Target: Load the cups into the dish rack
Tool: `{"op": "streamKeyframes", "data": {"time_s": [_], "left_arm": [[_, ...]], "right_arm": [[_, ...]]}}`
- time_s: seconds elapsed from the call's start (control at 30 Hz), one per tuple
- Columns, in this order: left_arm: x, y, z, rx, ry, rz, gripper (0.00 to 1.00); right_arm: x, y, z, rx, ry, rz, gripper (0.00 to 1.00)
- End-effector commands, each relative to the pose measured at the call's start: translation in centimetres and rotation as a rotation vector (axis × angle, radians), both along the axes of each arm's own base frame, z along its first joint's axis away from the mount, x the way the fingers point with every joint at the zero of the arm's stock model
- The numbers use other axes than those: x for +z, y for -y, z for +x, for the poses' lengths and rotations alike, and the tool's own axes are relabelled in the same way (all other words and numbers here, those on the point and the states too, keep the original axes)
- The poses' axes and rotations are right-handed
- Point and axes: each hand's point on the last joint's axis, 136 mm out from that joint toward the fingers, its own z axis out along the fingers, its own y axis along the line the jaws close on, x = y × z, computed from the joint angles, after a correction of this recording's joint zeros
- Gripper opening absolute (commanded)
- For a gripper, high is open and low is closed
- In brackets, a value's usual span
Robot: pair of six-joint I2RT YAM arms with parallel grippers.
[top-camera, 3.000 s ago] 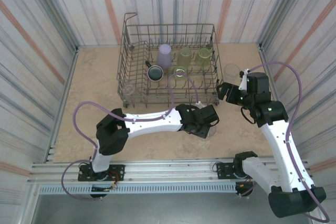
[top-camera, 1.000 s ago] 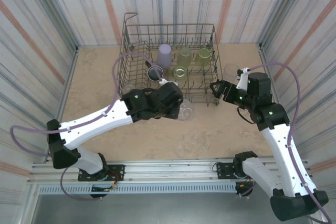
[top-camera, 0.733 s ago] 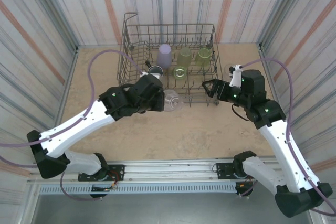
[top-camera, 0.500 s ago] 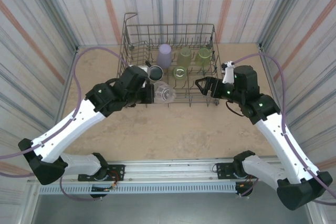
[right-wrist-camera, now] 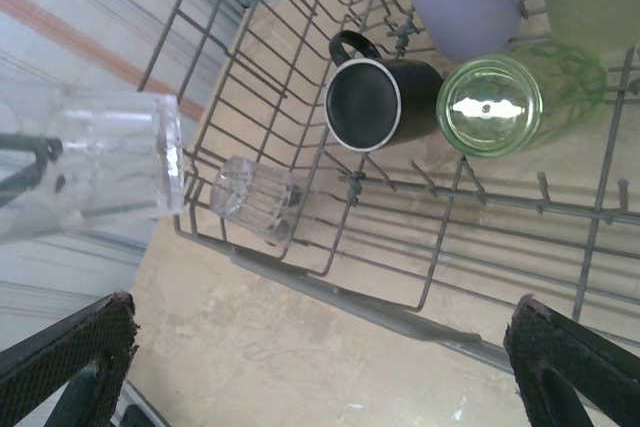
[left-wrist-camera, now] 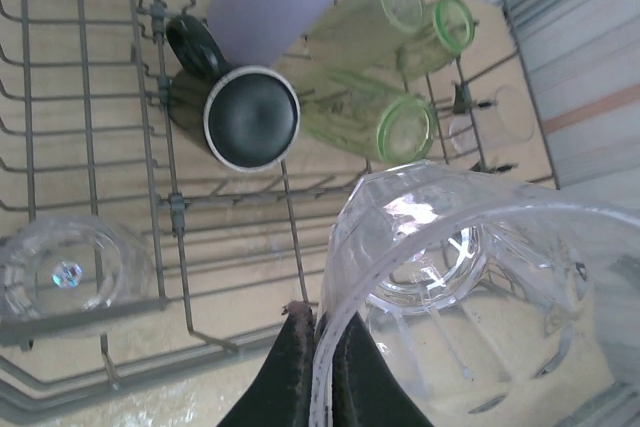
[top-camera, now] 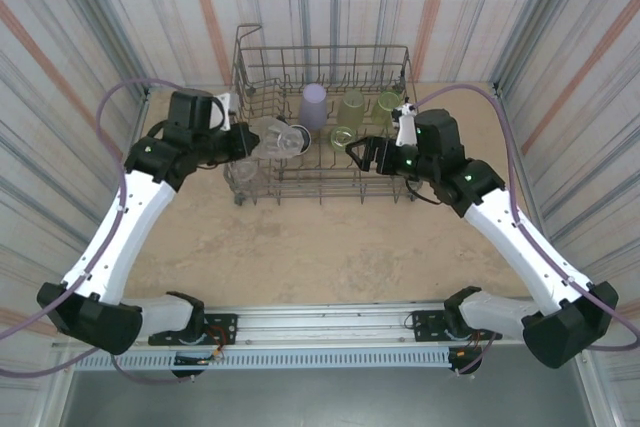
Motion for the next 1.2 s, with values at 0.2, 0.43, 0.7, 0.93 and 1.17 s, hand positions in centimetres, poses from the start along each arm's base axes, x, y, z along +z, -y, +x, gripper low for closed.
{"op": "streamKeyframes", "data": {"time_s": [0.2, 0.43, 0.7, 0.93, 1.17], "left_arm": [[3.5, -1.2, 5.1, -0.122, 0.078, -0.314, 0.00], [2.4, -2.5, 7.7, -0.173, 0.040, -0.458, 0.00], [0.7, -3.9, 8.5, -0.209, 0.001, -0.546, 0.00], [-0.4, -4.2, 8.6, -0.252, -0.019, -0.622, 0.00], [-1.0, -5.5, 8.5, -0.229, -0.024, -0.675, 0.00]], "right_arm": [[2.4, -3.3, 1.6, 0.039, 0.039, 0.070, 0.99], [2.9, -6.2, 2.7, 0.090, 0.040, 0.119, 0.99], [3.2, -9.7, 4.0, 0.157, 0.035, 0.167, 0.99], [3.6, -11.8, 5.0, 0.207, 0.049, 0.218, 0.99], [4.1, -13.8, 5.9, 0.263, 0.070, 0.281, 0.99]]}}
